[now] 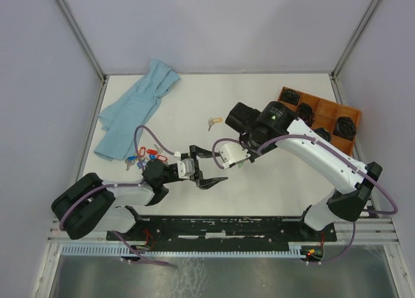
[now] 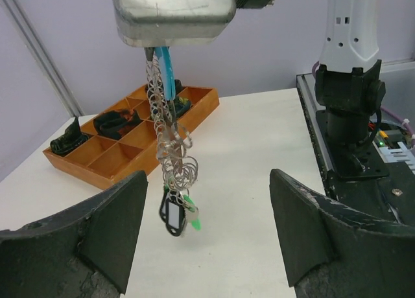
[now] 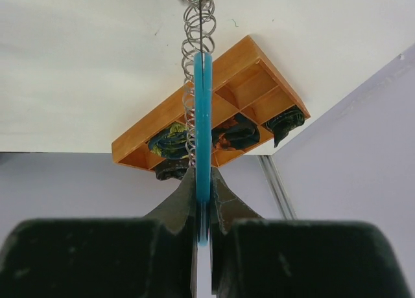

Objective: Remove the keys from the keyring

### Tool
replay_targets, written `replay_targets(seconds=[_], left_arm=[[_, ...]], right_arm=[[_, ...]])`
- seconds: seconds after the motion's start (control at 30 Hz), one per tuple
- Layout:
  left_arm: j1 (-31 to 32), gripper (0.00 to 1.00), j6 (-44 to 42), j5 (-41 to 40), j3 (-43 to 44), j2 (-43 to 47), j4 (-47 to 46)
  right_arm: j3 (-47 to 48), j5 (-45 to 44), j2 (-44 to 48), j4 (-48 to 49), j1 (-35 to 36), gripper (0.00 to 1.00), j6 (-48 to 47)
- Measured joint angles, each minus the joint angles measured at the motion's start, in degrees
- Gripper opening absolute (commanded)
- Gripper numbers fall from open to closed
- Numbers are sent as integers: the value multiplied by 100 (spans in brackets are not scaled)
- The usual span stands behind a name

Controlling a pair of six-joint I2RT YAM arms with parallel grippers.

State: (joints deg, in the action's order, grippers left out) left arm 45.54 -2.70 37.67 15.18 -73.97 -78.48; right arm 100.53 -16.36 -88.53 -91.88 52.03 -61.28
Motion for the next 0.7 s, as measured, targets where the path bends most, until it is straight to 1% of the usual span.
replay_targets(seconds=[0.2,0.33,0.57,0.63,0.7], left_arm=[[94,84,-85,-33,291,-634,-168],[98,82,-79,-129,492,-970,-348],[151,83,302,-118,866,-1606,-739],[186,81,472,-160,868,-1690,-809],[212,76,621,-197,868,-1749,-852]], right_arm=[[-26,144,20,0,-2,2,39],[-26,256,55,0,0,1,42],[-26,431,94,0,0,1,57],[-26,479,98,0,0,1,61],[-26,535,109,0,-2,1,79]])
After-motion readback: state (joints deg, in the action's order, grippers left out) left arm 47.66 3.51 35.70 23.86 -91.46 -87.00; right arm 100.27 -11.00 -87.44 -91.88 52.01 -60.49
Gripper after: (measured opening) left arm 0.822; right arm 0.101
